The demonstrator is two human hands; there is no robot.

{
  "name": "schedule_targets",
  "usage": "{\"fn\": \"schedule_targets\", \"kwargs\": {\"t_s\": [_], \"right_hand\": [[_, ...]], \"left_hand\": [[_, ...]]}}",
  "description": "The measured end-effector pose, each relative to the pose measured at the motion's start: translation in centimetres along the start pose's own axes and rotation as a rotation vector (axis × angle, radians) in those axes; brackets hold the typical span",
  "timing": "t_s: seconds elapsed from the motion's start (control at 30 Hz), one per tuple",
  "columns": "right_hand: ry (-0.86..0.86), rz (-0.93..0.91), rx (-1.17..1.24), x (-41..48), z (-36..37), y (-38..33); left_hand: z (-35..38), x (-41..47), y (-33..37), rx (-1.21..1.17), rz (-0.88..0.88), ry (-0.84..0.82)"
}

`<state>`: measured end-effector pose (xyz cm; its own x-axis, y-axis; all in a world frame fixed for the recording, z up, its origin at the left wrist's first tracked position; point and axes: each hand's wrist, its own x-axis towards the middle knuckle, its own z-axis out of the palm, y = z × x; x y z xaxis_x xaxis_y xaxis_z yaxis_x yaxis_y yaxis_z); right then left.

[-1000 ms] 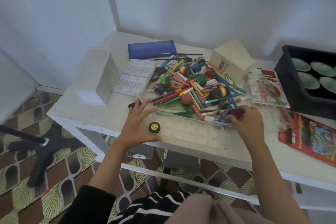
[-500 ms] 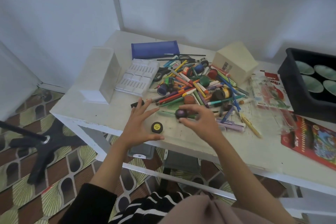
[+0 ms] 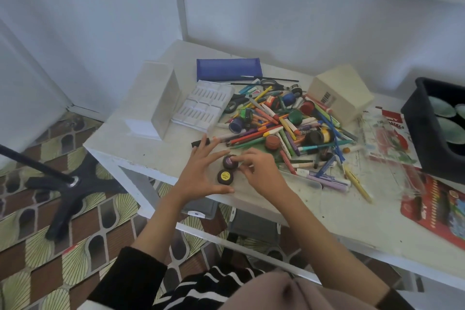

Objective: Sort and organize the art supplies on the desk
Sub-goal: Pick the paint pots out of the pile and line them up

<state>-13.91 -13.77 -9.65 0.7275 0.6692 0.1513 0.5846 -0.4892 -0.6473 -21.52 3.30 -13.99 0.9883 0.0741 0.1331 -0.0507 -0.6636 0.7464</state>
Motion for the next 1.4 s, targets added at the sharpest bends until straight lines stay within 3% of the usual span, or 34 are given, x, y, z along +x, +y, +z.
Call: {"fn": "schedule_targets", "kwargs": {"t_s": [0.1,0.23,0.37,0.47,0.57,0.7,0.8,1.03,1.4], "right_hand": [[0.006,-0.032,-0.044,0.3,-1.3,0.4],[0.236,0.089,-0.140,1.3,-3.2,1.9],[0.055,0.296,-0.506,2.6,-4.5,4.0],[0.048,0.245,-0.579,2.6,-4.5,4.4],[0.110,0.224,-0.465,2.4,-4.3,4.6],[0.286,0.374,0.076,1.3,-5.2,3.2],[0.194,0.396,0.314,-0.1,-5.7,2.0],[-0.057,0.148,0.171,-2.0,-3.4,0.9],[-0.238,0.138,0.147,-2.5,-1.8,0.6]], "left_hand": [[0.0,0.0,-0.1,-0.008,-0.003,0.005],[0.1,0.0,-0.1,-0.021,0.004,0.019],[0.1,-0.1,0.0,-0.021,0.006,0.024],[0.1,0.0,0.0,-0.010,0.003,0.025],[0.1,-0.1,0.1,-0.005,0.004,0.026],[0.2,-0.1,0.0,-0.017,0.022,0.046],[0.3,-0.2,0.0,-0.013,0.021,0.053],[0.3,0.0,-0.1,0.003,0.019,0.060],[0.4,0.0,-0.1,0.012,0.017,0.061]]}}
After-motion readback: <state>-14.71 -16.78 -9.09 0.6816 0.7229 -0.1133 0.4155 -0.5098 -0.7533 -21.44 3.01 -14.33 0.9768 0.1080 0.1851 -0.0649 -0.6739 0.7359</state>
